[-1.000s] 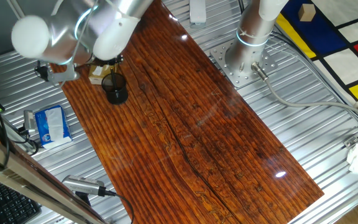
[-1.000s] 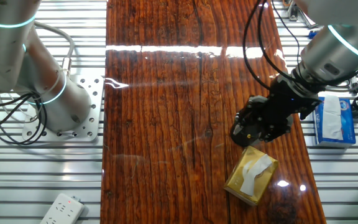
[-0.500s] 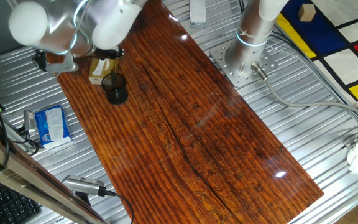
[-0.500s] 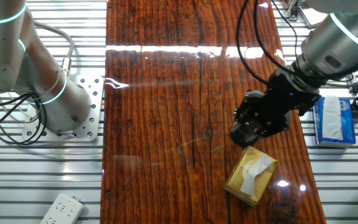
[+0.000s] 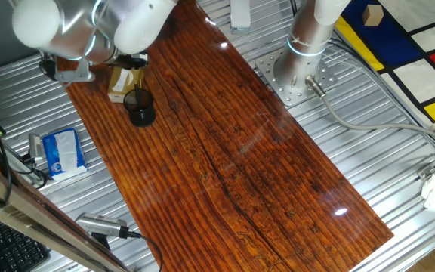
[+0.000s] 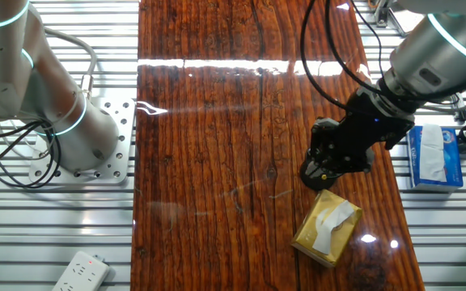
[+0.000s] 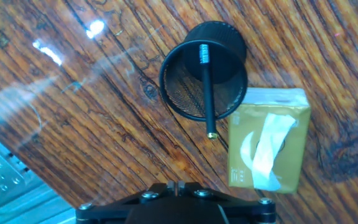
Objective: Put the pen into the pen holder
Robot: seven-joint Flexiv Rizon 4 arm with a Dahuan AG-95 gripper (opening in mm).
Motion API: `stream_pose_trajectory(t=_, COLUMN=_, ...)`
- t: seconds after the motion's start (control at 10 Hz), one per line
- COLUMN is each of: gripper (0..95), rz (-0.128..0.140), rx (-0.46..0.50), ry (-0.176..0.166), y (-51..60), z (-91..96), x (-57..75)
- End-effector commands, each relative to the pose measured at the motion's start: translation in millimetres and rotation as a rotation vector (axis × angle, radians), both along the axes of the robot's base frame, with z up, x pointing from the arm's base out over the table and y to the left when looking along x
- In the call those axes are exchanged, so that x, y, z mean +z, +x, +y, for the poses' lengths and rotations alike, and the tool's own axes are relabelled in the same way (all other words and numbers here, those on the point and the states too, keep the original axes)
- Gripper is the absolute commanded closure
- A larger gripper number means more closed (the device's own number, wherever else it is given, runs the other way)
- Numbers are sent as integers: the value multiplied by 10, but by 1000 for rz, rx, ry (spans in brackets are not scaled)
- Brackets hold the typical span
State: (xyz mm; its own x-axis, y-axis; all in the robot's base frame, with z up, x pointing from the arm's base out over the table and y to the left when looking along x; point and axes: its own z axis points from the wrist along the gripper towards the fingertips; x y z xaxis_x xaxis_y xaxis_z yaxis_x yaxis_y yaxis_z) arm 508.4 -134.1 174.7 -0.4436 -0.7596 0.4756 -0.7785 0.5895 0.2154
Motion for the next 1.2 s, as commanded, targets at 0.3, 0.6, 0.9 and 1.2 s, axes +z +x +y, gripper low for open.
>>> stream_pose_trajectory(t=0.3, gripper=950, rz=-54, rx=-151, ry=5, y=-11, z=48, x=86)
stream_pose_trajectory(t=0.6, gripper=950, rz=-56, rx=-158, ry=9, y=-37, z=38, x=122)
stream_pose_trajectory(t=0.9, gripper=950, rz=-52, rx=-165, ry=20, y=-96, z=35, x=203)
stream_pose_trajectory(t=1.2, gripper=950, rz=-51, rx=-183, ry=31, y=-125, z=58, x=245)
